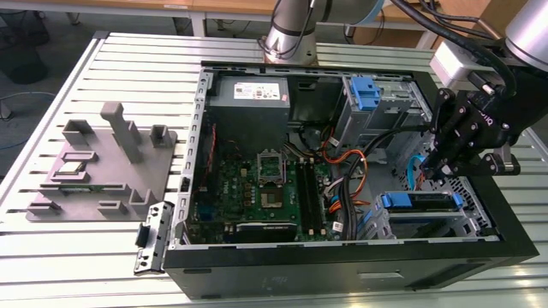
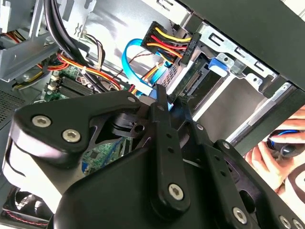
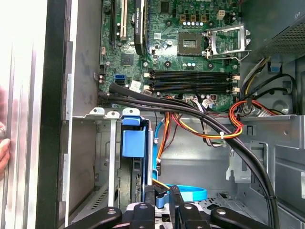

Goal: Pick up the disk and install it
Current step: 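Insert the first disk wire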

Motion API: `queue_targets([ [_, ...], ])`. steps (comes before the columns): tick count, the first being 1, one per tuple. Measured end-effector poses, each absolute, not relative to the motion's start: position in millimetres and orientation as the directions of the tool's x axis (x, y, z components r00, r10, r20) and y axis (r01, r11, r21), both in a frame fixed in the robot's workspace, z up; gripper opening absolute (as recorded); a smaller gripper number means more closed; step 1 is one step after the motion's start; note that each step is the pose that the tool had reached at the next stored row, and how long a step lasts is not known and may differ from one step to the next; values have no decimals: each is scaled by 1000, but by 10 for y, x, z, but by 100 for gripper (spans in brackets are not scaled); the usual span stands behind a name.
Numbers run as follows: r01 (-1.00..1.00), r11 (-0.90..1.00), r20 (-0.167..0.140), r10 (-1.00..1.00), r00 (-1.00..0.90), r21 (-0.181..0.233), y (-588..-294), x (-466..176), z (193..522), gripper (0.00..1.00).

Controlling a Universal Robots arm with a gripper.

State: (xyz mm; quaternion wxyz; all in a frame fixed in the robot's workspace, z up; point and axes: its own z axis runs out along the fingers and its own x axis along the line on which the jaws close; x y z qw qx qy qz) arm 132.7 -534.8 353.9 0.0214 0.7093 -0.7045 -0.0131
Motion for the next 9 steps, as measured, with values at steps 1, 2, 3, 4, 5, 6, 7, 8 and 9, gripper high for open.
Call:
queue_targets([
  [1,-999,-7,12,-1000,7,49,-5348,1327,3539,27],
  [2,-999,-6,12,-1000,7,49,-5348,1328,3539,27],
  [3,-999,-2,13,-1000,3,49,-5351,1328,3538,27],
  [4,-999,3,15,-1000,-3,49,-5352,1328,3537,27],
  [5,-999,9,17,-1000,-8,49,-5353,1328,3535,27],
  [6,-999,15,19,-1000,-14,49,-5353,1328,3533,27],
  [7,-999,22,22,-1000,-21,49,-5353,1328,3530,27],
  [8,-998,29,26,-999,-28,48,-5354,1328,3527,27],
  [9,-998,37,30,-999,-35,48,-5353,1328,3525,27],
])
